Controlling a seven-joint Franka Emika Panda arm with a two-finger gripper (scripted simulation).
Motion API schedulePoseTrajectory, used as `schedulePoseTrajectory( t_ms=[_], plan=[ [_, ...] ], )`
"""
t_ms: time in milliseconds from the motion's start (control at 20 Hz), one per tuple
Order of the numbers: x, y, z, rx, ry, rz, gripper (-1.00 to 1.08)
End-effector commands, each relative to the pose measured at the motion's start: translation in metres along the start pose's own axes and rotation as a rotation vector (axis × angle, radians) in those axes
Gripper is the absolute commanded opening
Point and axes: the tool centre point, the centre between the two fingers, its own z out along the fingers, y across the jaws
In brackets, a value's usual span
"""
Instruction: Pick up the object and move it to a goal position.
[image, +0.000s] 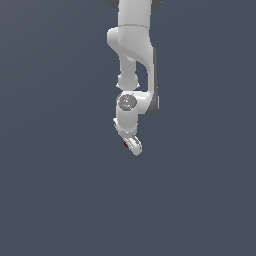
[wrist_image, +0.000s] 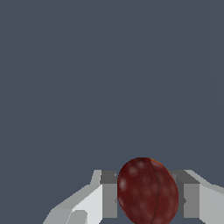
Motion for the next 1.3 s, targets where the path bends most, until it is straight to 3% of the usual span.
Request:
schedulePoseTrajectory(
  t_ms=[0,600,1250],
  plan=[
    [0.001,0.000,0.000,0.000,0.000,0.001,-1.00],
    [-0.008,0.005,-0.038,0.000,-0.001,0.001,-1.00],
    [-0.032,0.017,-0.150,0.000,0.000,0.003,-1.00]
  ],
)
